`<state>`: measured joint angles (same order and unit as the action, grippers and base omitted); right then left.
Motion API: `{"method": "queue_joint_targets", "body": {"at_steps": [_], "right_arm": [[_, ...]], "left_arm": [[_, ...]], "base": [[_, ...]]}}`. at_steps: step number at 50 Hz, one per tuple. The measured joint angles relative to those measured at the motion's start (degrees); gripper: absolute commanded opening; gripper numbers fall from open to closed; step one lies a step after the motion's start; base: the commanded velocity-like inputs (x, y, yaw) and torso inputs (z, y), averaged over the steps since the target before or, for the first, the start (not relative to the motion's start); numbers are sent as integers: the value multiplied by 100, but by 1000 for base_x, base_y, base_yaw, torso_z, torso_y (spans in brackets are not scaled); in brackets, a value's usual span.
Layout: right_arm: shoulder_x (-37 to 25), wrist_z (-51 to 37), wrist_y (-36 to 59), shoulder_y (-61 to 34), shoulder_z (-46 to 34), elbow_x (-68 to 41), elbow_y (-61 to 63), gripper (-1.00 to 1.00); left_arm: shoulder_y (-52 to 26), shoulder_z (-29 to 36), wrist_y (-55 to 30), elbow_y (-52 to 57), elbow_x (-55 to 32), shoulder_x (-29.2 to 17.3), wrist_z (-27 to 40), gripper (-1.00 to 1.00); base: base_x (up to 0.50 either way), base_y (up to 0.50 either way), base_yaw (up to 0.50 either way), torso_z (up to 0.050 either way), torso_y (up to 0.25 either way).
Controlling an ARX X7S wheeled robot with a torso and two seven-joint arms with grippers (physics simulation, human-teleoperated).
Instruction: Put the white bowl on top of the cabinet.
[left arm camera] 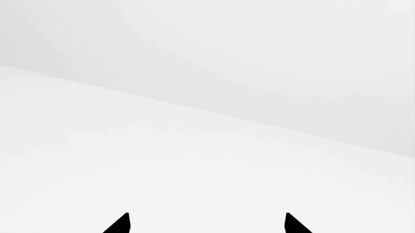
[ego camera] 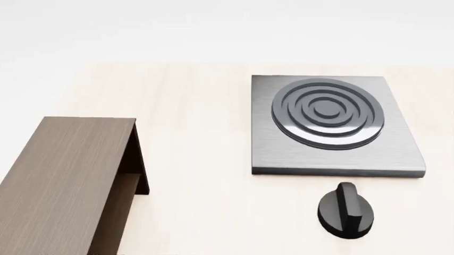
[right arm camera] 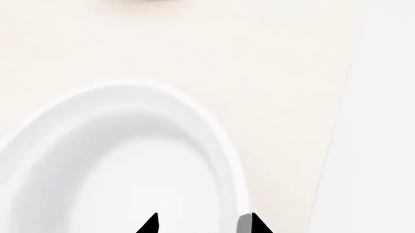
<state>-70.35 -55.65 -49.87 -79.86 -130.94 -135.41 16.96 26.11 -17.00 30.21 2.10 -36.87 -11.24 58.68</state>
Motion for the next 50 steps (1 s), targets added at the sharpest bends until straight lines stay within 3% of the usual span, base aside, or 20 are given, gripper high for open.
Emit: {"method": "queue_joint_targets", "body": {"at_steps": [50], "right_arm": [[-259,80,-774,537,517,-359,293,-100]], "left_arm": [[2,21,15,-11,-8,-14,16,100]], "base": [[2,-1,1,-2,0]]}}
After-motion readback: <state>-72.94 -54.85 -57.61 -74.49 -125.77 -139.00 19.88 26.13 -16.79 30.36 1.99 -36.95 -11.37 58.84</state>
